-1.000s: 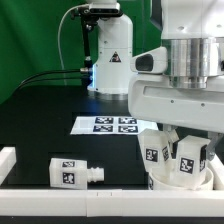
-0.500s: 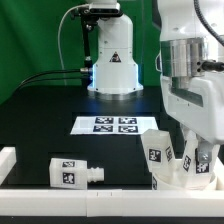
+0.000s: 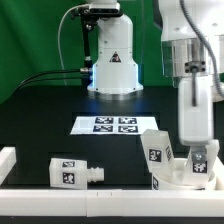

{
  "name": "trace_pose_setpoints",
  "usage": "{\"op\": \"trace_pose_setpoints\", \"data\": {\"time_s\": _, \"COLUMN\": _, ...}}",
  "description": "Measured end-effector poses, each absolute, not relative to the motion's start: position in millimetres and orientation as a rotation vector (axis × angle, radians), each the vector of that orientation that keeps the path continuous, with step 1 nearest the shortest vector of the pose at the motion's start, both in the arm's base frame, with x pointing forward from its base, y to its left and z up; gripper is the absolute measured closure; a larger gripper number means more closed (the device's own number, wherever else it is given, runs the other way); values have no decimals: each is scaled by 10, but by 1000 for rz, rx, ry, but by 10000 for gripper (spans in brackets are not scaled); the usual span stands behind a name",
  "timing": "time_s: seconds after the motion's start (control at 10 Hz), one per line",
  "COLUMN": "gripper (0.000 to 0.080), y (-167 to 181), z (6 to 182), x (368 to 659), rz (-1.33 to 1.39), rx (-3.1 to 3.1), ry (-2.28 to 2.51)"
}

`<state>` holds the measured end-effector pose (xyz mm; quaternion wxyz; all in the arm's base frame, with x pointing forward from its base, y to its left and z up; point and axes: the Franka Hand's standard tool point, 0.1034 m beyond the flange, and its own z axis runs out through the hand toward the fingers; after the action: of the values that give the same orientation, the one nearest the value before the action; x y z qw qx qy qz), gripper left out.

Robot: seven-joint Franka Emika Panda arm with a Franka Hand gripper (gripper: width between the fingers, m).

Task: Assemble stool

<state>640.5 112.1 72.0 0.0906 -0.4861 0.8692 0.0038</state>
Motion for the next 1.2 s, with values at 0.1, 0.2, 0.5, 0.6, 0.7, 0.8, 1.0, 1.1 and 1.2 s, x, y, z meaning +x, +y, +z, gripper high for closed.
{"op": "trace_pose_setpoints", "data": {"time_s": 0.1, "gripper": 465, "y": 1160, "z": 707, "x": 6403, "rz": 10, "rx": -1424, "ry": 2571}}
{"op": "trace_pose_setpoints", "data": {"time_s": 0.2, "gripper": 465, "y": 1159, "z": 707, "x": 6394, "rz": 12, "rx": -1373, "ry": 2582}}
{"op": "trace_pose_setpoints", "data": {"time_s": 0.5, "gripper": 461, "y": 1166, "z": 703, "x": 6390, "rz": 2, "rx": -1440, "ry": 2545}}
{"op": "trace_pose_setpoints", "data": {"time_s": 0.6, "gripper": 227, "y": 1166, "z": 704, "x": 6390, "rz": -5, "rx": -1495, "ry": 2513}}
{"op": "trace_pose_setpoints", "data": {"time_s": 0.7, "gripper": 227, "y": 1161, "z": 762, "x": 6416, "rz": -36, "rx": -1699, "ry": 2370}}
{"op": "trace_pose_setpoints", "data": {"time_s": 0.8, "gripper": 173, "y": 1159, "z": 845, "x": 6450, "rz": -79, "rx": -1953, "ry": 2154}}
{"op": "trace_pose_setpoints", "data": {"time_s": 1.0, "gripper": 155, "y": 1156, "z": 858, "x": 6445, "rz": -108, "rx": -2193, "ry": 1925}}
{"op": "trace_pose_setpoints", "data": {"time_s": 1.1, "gripper": 151, "y": 1150, "z": 857, "x": 6446, "rz": -117, "rx": -2248, "ry": 1863}}
{"op": "trace_pose_setpoints", "data": {"time_s": 1.2, "gripper": 150, "y": 1148, "z": 857, "x": 6446, "rz": -124, "rx": -2286, "ry": 1818}}
